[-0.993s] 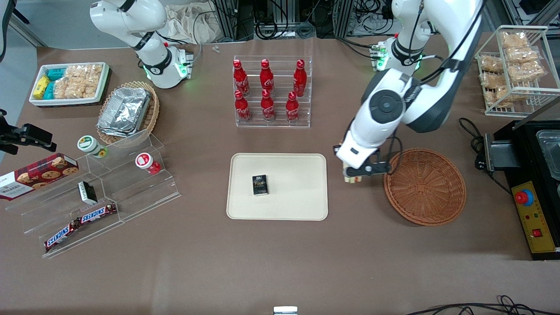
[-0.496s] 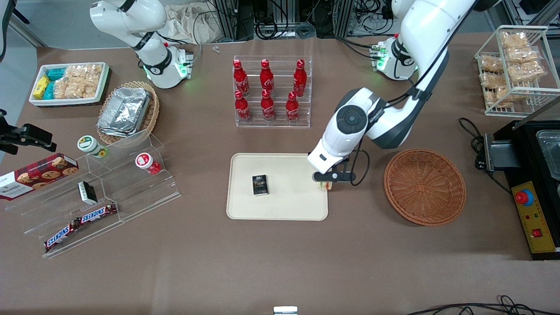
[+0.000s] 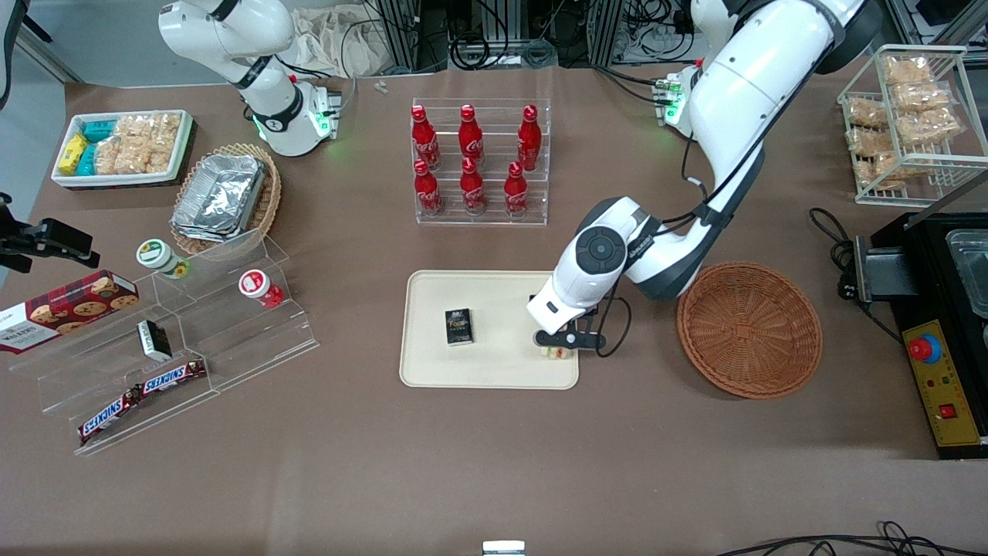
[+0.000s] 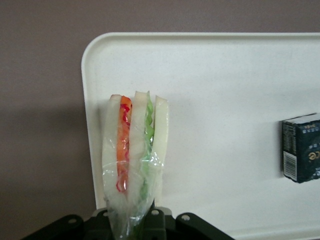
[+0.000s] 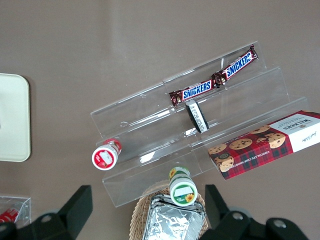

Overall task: Place sandwich from basket to tray
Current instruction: 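Lower the sandwich onto the tray beside the black box and release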

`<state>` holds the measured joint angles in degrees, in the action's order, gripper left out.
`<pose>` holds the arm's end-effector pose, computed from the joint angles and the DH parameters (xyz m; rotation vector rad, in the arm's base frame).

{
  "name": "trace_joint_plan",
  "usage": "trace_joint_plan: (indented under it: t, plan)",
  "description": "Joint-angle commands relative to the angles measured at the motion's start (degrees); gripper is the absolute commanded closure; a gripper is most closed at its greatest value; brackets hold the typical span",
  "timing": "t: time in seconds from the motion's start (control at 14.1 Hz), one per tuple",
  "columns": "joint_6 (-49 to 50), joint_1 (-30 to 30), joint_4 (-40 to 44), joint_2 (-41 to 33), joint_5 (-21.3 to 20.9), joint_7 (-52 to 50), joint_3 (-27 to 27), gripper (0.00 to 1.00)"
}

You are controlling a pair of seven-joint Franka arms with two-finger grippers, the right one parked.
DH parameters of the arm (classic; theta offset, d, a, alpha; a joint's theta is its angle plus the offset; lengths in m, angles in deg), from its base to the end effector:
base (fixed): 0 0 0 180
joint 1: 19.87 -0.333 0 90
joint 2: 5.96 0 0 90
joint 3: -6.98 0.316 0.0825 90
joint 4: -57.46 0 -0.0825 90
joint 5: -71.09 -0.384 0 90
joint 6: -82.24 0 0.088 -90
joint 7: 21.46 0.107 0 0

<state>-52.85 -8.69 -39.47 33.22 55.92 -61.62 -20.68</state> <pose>0.5569 -0.3951 0.2410 3.0153 -0.0841 -0.0144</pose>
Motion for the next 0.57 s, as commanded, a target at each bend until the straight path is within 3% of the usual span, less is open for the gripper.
trace_joint_plan:
  t: [0.0,0.14,0.21,0.28,0.35,0.43,0.5]
  plan:
    - [-0.71,0.51,1.66,1.42,-1.27,-0.36,0.24,0.95]
    - [-0.71,0.51,1.66,1.51,-1.18,-0.37,0.24,0.82]
    - [-0.71,0.51,1.66,1.60,-1.18,-0.54,0.33,0.63]
    - [-0.71,0.51,1.66,1.68,-1.18,-0.89,0.25,0.30]
    - [-0.71,0.51,1.66,1.86,-1.27,-1.07,0.33,0.07]
    - [-0.71,0.51,1.66,1.77,-1.27,-1.07,0.25,0.01]
    - [-0.71,0.51,1.66,1.77,-1.27,-1.07,0.24,0.01]
